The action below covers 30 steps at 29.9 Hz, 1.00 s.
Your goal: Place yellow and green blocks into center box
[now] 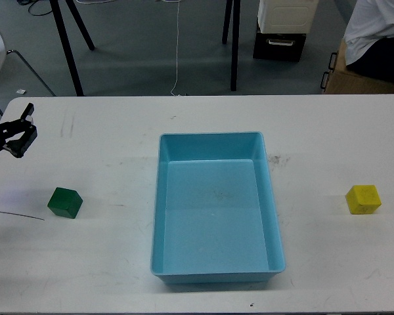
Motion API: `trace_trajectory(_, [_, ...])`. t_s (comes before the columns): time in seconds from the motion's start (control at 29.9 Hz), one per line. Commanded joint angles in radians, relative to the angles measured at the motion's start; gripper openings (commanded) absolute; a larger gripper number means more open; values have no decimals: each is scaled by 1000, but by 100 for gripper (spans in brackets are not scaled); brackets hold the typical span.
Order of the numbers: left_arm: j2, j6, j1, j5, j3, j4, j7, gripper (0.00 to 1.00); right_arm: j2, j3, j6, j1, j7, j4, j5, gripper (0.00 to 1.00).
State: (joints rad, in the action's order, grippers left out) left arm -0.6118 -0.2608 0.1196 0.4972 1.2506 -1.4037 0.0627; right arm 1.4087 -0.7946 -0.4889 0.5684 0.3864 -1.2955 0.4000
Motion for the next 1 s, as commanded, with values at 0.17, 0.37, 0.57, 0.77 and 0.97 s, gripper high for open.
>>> trace_trajectory(0.17, [0, 0, 0, -2, 3, -1, -3, 100, 6, 0, 0, 16, 8, -50, 194, 99])
trace_trajectory(0.37, [3, 3, 2, -3, 0, -1, -3, 100, 44, 0, 0, 33, 11, -136, 316, 99])
trace_trajectory(0.57, [0, 6, 0, -5, 0, -1, -1, 100, 73, 0, 0, 44, 22, -202, 445, 99])
trace_trajectory(0.77, [-26, 2, -21, -8, 3, -6, -1, 100, 35, 21, 0, 39, 32, -220, 577, 99])
trace_trajectory(0.97, [-28, 5, -23, -8, 3, -9, -3, 100, -95, 80, 0, 42, 35, -206, 675, 99])
